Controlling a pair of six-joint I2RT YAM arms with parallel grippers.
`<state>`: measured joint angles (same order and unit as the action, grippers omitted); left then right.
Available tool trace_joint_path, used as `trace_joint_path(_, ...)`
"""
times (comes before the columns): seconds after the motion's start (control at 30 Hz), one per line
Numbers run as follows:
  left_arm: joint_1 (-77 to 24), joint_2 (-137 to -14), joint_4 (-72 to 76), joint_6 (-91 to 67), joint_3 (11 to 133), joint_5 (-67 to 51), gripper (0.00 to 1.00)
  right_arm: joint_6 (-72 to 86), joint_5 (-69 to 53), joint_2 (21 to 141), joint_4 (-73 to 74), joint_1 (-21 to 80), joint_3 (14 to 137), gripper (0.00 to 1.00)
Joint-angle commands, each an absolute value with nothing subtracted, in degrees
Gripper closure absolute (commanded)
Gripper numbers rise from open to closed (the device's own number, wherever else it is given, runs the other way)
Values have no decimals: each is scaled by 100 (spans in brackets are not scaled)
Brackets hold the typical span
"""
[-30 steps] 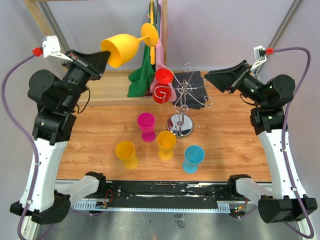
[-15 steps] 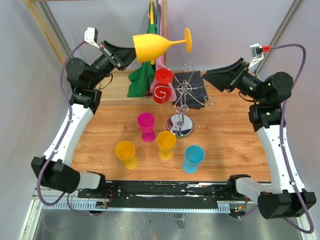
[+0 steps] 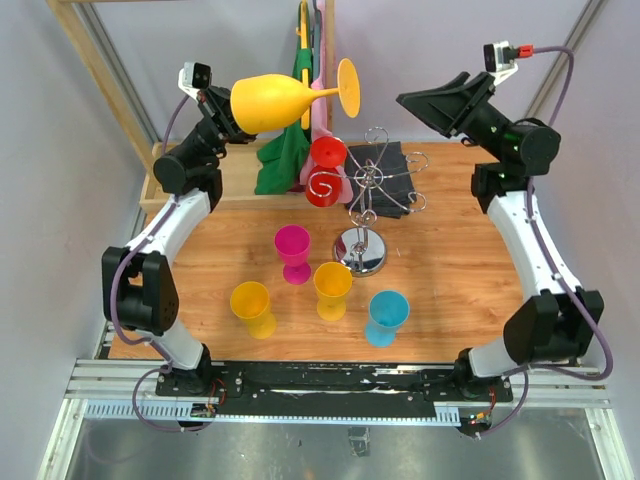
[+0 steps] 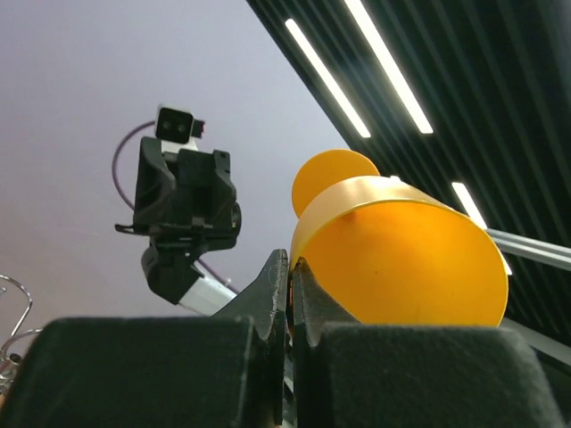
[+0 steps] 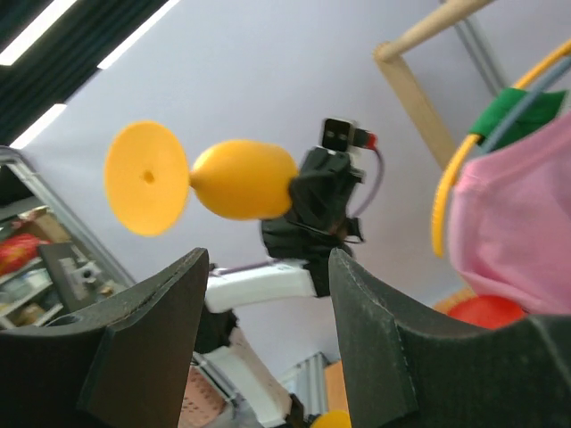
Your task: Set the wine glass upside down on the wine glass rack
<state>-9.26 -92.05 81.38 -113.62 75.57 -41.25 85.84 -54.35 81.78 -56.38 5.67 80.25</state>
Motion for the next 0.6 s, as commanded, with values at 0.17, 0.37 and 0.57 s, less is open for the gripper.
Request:
trace_joint_path(0.17,-905,-9564,10184,-13108,7838,-4147,100,10286,-5224,9106,-7237,1618,9624,42)
trace_joint_path(0.37,-903,-9607,10203,-13201,8047,-4120,100,10279,-5138,9299,-7231,2091,9730,43)
trace_joint_path(0.57,-905,-9581,10204,-13236,8131,-4074,100,10165,-5099,9392,-7089,2314,9815,43)
